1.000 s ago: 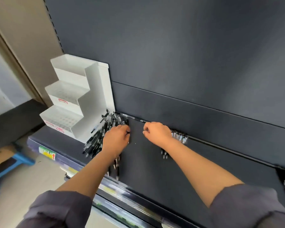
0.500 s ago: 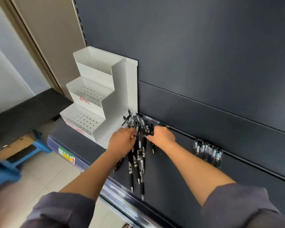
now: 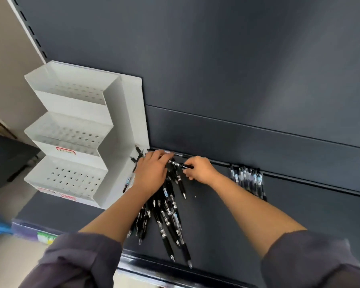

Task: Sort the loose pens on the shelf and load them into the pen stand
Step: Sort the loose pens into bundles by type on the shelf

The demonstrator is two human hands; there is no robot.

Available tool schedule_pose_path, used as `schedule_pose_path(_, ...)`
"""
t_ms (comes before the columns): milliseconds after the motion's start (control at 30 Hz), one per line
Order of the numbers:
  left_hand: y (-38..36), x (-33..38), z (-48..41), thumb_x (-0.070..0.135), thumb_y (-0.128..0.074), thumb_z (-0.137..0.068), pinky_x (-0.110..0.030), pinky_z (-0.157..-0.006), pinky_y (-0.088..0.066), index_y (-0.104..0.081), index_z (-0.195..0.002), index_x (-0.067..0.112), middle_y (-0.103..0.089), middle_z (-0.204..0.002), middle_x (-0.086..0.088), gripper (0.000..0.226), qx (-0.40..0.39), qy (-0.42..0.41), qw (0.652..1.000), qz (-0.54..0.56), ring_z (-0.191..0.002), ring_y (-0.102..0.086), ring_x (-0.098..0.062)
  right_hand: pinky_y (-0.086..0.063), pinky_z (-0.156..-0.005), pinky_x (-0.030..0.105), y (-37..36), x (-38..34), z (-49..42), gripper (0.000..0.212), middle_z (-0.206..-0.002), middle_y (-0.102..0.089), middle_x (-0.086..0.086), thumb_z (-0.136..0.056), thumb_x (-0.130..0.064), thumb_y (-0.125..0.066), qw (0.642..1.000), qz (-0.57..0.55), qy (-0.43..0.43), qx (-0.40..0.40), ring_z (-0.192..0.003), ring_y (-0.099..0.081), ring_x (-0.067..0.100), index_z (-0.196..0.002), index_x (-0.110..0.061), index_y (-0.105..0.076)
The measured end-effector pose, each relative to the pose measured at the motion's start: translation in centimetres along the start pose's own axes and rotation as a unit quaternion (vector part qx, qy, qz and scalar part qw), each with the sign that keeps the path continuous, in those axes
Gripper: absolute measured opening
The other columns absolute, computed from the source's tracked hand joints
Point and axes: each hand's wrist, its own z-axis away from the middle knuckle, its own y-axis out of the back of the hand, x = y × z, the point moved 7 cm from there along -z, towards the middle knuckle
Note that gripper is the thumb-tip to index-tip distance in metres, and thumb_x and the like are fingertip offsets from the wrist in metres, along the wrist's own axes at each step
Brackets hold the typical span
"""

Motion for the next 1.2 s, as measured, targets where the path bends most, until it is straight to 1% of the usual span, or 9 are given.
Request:
schedule_pose_path(167,-0.3,0.9,-1.4,0.027,-0.049,-0.093,-0.038,-0.109,-0.018,-0.049,-0.129,0.035,-0.053,-0.130,0.012,0.037,-0.024,-0.034,0.999,-0.033,-0.126,-0.041,-0.015,-0.049,-0.068,0.023,1.2,-0.4,0.8,0.009,-0.077,-0.068,0.011,-0.088,-0.009,-0.062,0.998,-0.037,0.043,0.028,-0.063,-0.060,0.014,-0.089,-0.002,-0.068)
schedule_pose_path(300,0.1,0.4,-1.4,0.024,-0.046,-0.095,-0.033,-0.095,-0.033,-0.055,-0.116,0.029,-0.059,-0.117,0.007,0.024,-0.036,-0.029,0.998,-0.046,-0.112,-0.053,-0.019,-0.046,-0.056,0.009,1.2,-0.5,0.6,0.018,-0.083,-0.064,0.006,-0.087,-0.014,-0.065,0.995,-0.081,0.035,0.045,-0.060,-0.060,0.013,-0.103,-0.006,-0.065)
schedule_pose_path(400,0.6,-1.0,-0.9,0.021,-0.042,-0.098,-0.031,-0.068,-0.044,-0.055,-0.113,0.022,-0.059,-0.111,0.001,0.020,-0.045,0.034,0.998,0.021,-0.094,-0.059,-0.023,-0.056,-0.069,0.031,1.9,0.8,0.4,0.025,-0.093,-0.065,0.009,-0.089,-0.028,-0.062,0.989,-0.083,-0.054,0.111,-0.071,-0.065,0.021,-0.108,-0.012,-0.058)
schedule_pose_path(467,1.0,-1.7,-0.4,0.023,-0.043,-0.098,-0.035,-0.069,-0.049,-0.054,-0.115,0.020,-0.057,-0.111,-0.001,0.021,-0.042,0.070,0.995,0.064,-0.091,-0.060,-0.026,-0.056,-0.078,0.043,1.1,1.1,0.3,0.024,-0.096,-0.066,0.012,-0.089,-0.033,-0.061,0.992,-0.011,-0.096,0.086,-0.084,-0.066,0.029,-0.097,-0.011,-0.059)
schedule_pose_path(567,1.3,-2.0,0.1,0.023,-0.048,-0.095,-0.036,-0.072,-0.046,-0.055,-0.114,0.015,-0.055,-0.110,-0.005,0.022,-0.033,0.076,0.992,0.091,-0.095,-0.059,-0.028,-0.054,-0.072,0.034,-1.5,0.2,0.6,0.030,-0.089,-0.065,0.008,-0.084,-0.039,-0.065,0.990,0.096,-0.104,-0.001,-0.080,-0.064,0.027,-0.091,-0.010,-0.061)
schedule_pose_path(667,1.3,-2.3,0.6,0.022,-0.050,-0.094,-0.035,-0.074,-0.045,-0.056,-0.113,0.014,-0.054,-0.109,-0.006,0.022,-0.037,0.075,0.992,0.098,-0.098,-0.058,-0.028,-0.045,-0.068,0.031,-3.2,-0.6,0.6,0.023,-0.097,-0.060,0.008,-0.084,-0.031,-0.066,0.984,0.142,-0.110,-0.005,-0.091,-0.062,0.029,-0.093,-0.011,-0.058)
schedule_pose_path(767,1.1,-2.4,0.9,0.023,-0.050,-0.094,-0.033,-0.070,-0.044,-0.056,-0.112,0.016,-0.054,-0.108,-0.003,0.020,-0.037,0.081,0.991,0.103,-0.097,-0.058,-0.026,-0.048,-0.071,0.031,-3.5,-0.9,0.5,0.013,-0.097,-0.062,0.011,-0.085,-0.018,-0.059,0.985,0.123,-0.120,0.001,-0.096,-0.063,0.031,-0.077,-0.010,-0.053)
schedule_pose_path(933,1.1,-0.9,0.2,0.024,-0.051,-0.093,-0.035,-0.075,-0.046,-0.058,-0.113,0.018,-0.057,-0.111,-0.004,0.022,-0.014,0.079,0.989,0.122,-0.103,-0.056,-0.025,-0.049,-0.069,0.030,-2.0,0.4,1.9,0.026,-0.073,-0.057,0.009,-0.082,-0.016,-0.056,0.990,0.072,-0.118,-0.001,-0.078,-0.062,0.029,-0.060,-0.014,-0.043)
schedule_pose_path(1200,0.0,8.8,-1.4,0.017,-0.055,-0.090,-0.037,-0.077,-0.047,-0.055,-0.105,0.008,-0.062,-0.097,-0.013,0.017,-0.041,0.002,0.979,0.199,-0.093,-0.059,-0.032,-0.055,-0.079,0.044,4.9,6.1,7.6,0.016,-0.102,-0.063,0.016,-0.082,-0.021,-0.059,0.983,0.007,-0.141,0.120,-0.092,-0.064,0.034,-0.090,-0.015,-0.046)
